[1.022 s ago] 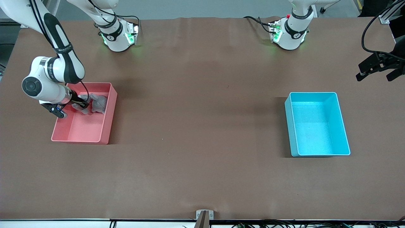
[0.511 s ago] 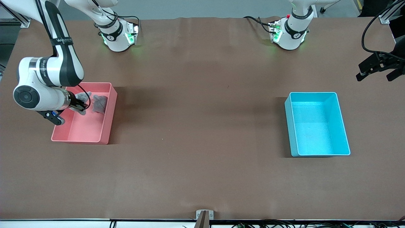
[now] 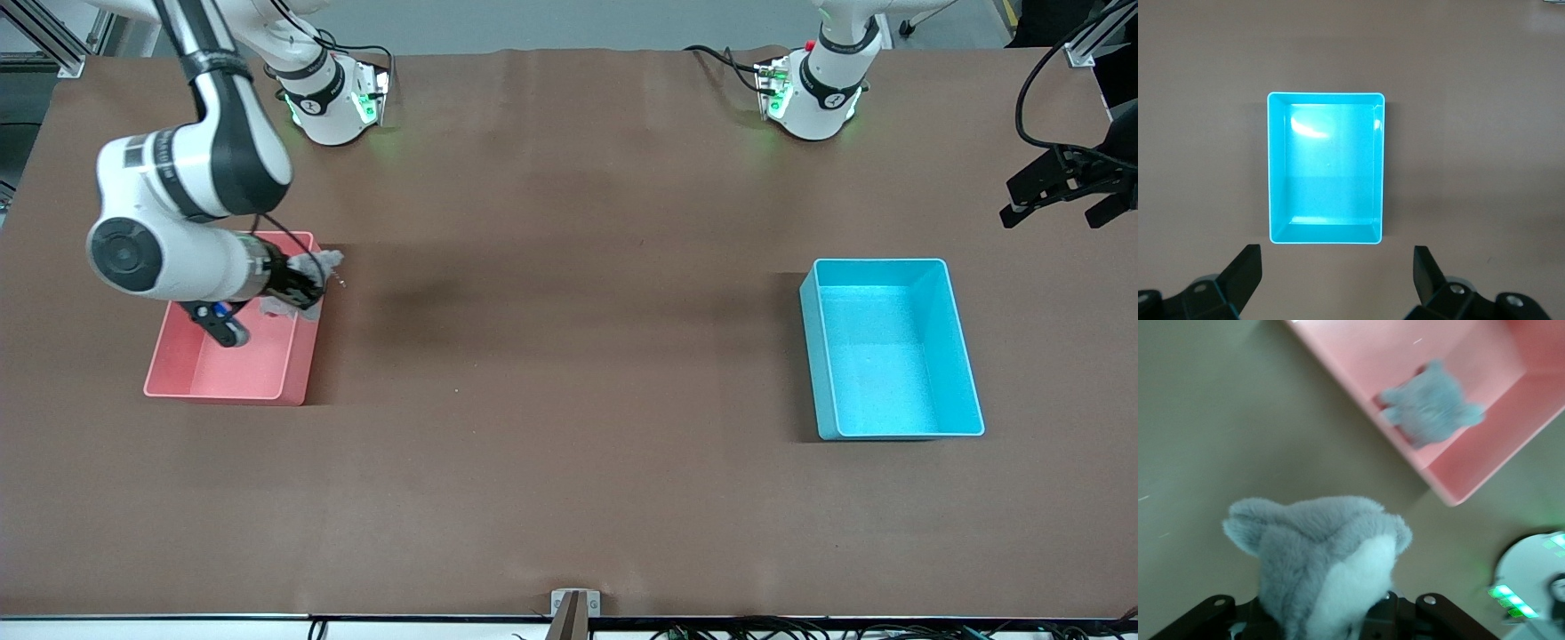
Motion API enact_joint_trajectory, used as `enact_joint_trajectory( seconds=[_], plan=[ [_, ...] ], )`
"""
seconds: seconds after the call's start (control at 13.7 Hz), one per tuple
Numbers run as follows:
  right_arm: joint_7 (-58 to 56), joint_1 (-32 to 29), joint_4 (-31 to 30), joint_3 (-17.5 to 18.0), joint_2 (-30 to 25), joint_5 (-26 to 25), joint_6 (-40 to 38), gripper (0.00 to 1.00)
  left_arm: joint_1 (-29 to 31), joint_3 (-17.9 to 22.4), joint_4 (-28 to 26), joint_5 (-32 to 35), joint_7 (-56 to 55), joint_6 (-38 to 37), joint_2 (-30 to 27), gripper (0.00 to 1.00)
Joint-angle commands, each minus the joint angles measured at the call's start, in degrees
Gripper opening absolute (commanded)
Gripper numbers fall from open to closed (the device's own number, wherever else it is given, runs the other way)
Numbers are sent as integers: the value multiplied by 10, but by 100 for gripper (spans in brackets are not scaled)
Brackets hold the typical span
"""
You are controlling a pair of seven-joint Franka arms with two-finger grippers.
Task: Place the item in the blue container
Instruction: 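Lift the plush out of the pink box with the right gripper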
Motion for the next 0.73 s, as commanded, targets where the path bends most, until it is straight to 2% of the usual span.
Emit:
enact_joint_trajectory(
  seconds=[0.0, 0.15, 0.29, 0.37, 0.58, 0.66],
  plan=[
    [125, 76, 6, -5, 5, 16, 69, 1, 4, -1, 0, -2, 10, -2, -6, 100],
    [228, 142, 9, -5, 38, 16, 145, 1, 3, -1, 0, -2, 10, -2, -6, 100],
    [317, 202, 38, -5, 102, 15, 213, 1, 3, -1, -1, -3, 5, -5, -7, 100],
    [357, 221, 69, -5, 138, 15, 230, 1, 4, -1, -1, -3, 8, -7, -7, 100],
    [479, 279, 221, -5, 280, 7, 238, 1, 6, 4, -2, -3, 2, -7, -4, 100],
    [508, 289, 254, -6, 310, 6, 239, 1, 8, 4, -4, -2, 2, -7, -2, 100]
  ],
)
